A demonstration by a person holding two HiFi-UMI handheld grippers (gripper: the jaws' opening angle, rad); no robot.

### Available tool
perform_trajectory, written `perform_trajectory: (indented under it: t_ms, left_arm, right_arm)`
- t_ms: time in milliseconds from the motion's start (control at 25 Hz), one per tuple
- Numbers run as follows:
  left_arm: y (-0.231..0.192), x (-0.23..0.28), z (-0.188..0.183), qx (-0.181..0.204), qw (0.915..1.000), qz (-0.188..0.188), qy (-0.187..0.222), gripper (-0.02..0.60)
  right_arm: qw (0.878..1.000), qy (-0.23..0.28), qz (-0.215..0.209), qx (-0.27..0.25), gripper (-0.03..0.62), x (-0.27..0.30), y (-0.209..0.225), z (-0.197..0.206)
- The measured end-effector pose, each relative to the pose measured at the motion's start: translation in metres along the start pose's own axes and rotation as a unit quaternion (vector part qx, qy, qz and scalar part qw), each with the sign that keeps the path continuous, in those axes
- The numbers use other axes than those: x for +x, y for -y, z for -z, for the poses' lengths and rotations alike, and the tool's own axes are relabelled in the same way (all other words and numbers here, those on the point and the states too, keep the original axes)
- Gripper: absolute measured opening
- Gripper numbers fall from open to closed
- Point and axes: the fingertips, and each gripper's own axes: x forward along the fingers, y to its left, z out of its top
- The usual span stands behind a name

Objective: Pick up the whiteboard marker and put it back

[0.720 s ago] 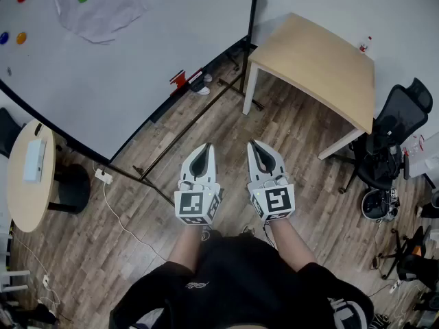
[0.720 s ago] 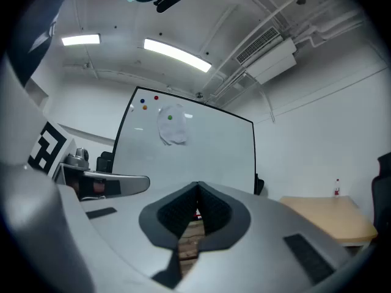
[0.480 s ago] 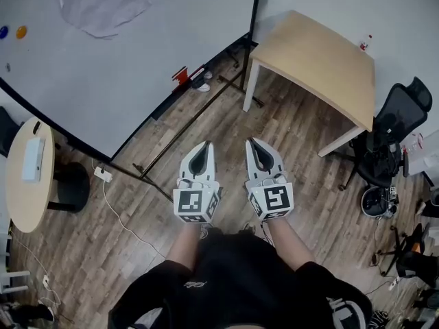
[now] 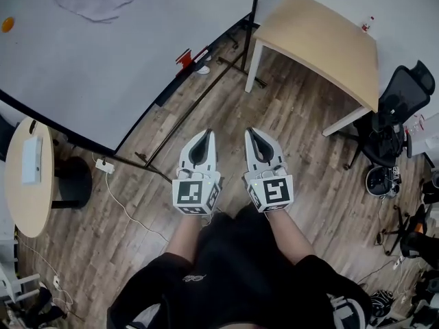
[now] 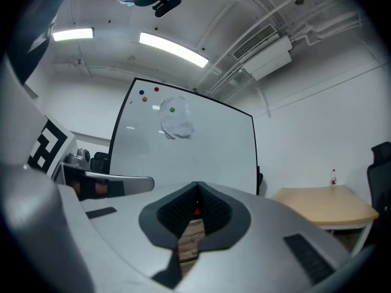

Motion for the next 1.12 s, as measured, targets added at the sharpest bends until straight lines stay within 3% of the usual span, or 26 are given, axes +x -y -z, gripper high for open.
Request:
perform_trajectory:
  t_ms: [240, 440, 680, 1120]
  left_arm:
    - [-0.010, 0.013, 0.022, -0.025, 0.9995, 0.007, -0.017, 0.005]
    - [-0.018, 0.042, 0.029, -0.021, 0.9994, 0.007, -0.028, 0.005]
    - [-0.040, 0.114, 0.033, -0.010, 0.9990, -0.003, -0.043, 0.005]
    - [-0.043, 0.258, 0.064, -0.004, 0.9946, -0.028, -0.100, 0.005]
  right_arm:
    - [1.000, -0.026, 0.008, -0.010, 0.000, 0.012, 0.008, 0.016]
    - [1.000, -0.027, 0.001, -0.008, 0.000, 0.041, 0.024, 0.023]
    - [0.999, -0.027, -0.019, -0.003, 0.000, 0.104, 0.062, 0.032]
    - [0.998, -0.048, -0.033, 0.025, 0.000, 0.187, 0.181, 0.064]
